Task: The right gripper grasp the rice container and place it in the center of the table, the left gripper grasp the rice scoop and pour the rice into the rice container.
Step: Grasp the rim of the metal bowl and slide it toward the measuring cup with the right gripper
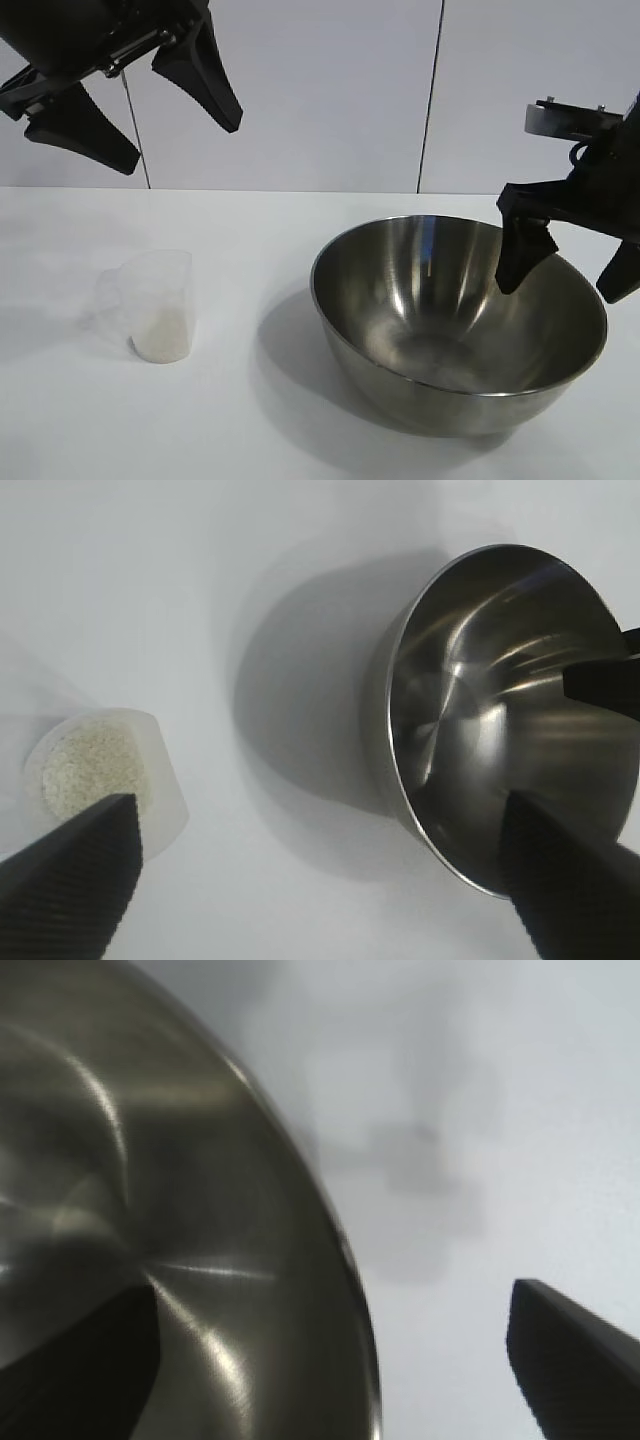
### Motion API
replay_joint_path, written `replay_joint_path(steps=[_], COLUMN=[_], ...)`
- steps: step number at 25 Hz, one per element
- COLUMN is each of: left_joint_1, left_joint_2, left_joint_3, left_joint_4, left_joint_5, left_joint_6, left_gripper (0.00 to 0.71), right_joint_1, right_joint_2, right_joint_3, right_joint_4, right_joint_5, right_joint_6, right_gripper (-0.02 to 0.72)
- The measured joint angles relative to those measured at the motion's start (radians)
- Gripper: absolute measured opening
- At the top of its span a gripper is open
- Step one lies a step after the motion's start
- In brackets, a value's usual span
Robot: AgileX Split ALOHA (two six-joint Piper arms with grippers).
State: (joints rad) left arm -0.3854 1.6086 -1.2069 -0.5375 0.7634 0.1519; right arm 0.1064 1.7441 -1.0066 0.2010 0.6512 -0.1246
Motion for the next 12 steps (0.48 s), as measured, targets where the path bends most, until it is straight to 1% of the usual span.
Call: replay_joint_path(steps=[5, 7, 8, 12], left_joint_1=[0.000, 0.000, 0.000, 0.000], left_joint_2=[0.000, 0.000, 0.000, 0.000], left_joint_3=[0.000, 0.000, 0.000, 0.000], left_joint_4=[0.000, 0.000, 0.000, 0.000], left_joint_5=[0.000, 0.000, 0.000, 0.000], left_joint_6=[0.003, 0.005, 0.006, 0.007], left_gripper=[0.694, 0.694, 0.694, 0.694], right_joint_1=[0.000, 0.000, 0.000, 0.000], right_joint_2=[0.039, 0.055, 0.060, 0.063], right_joint_3=[0.000, 0.000, 0.000, 0.000], right_joint_4=[0.004, 0.004, 0.005, 0.008], right_joint_5=[-0.023, -0.023, -0.023, -0.026], right_joint_6=[0.000, 0.000, 0.000, -0.001], right_gripper=[0.638, 0.620, 0.594, 0.432])
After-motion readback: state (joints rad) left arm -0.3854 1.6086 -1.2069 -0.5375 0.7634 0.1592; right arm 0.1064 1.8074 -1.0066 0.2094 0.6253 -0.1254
